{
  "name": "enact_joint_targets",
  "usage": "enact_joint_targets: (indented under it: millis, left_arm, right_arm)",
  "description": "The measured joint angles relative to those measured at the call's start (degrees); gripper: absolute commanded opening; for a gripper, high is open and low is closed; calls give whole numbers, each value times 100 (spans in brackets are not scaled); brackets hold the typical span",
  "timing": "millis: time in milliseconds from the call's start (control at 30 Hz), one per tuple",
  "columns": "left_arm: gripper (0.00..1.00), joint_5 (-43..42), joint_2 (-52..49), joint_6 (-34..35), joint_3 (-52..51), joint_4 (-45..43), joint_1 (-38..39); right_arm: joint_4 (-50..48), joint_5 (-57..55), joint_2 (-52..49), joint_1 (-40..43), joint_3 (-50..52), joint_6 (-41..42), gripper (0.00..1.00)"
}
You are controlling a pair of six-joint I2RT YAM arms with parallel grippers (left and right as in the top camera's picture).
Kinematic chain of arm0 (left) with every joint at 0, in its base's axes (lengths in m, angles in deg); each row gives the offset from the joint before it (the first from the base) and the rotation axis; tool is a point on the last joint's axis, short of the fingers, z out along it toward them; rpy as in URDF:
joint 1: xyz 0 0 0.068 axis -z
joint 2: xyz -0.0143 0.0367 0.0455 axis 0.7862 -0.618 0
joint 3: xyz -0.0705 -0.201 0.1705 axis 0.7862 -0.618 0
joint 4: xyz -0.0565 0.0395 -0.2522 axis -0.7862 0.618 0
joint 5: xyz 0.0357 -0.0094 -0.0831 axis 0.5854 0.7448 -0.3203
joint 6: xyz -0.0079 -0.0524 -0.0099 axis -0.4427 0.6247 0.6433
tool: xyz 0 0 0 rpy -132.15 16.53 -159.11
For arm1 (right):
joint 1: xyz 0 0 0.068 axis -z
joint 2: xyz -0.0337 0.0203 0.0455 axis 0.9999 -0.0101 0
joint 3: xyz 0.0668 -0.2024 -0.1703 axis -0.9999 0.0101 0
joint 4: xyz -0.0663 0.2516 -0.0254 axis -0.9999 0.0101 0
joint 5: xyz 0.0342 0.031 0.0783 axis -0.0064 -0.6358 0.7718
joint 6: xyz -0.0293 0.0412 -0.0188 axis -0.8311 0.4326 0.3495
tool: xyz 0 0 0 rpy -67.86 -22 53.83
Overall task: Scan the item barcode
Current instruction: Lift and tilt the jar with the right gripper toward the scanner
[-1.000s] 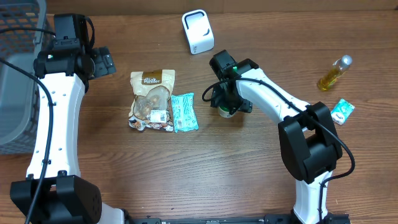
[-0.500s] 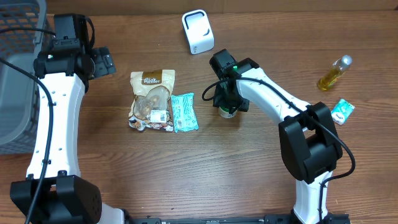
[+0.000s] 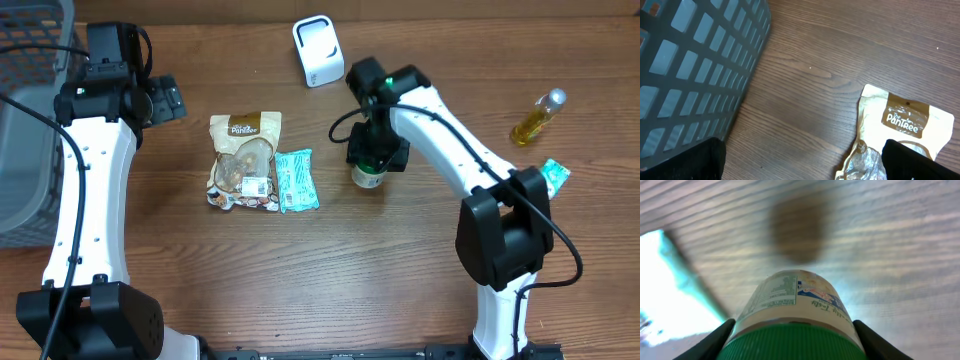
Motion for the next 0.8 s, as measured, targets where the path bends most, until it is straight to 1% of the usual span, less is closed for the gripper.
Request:
enact_joint_targets:
  millis: [133, 267, 433, 600, 800]
  left_arm:
    - [100, 0, 0, 0, 0, 0, 0]
    - [100, 0, 0, -2, 0, 0, 0]
    - [100, -2, 0, 0, 0, 0, 0]
    - [100, -2, 0, 0, 0, 0, 0]
    - [100, 0, 0, 0, 0, 0, 0]
  right_arm:
    - [586, 778, 0, 0, -138, -33, 68]
    - [1139, 1707, 0, 0, -138, -31, 68]
    - [1545, 2562, 0, 0, -138, -35, 67]
    - [1648, 2992, 0, 0, -138, -37, 68]
    - [1698, 3169, 0, 0, -138, -35, 68]
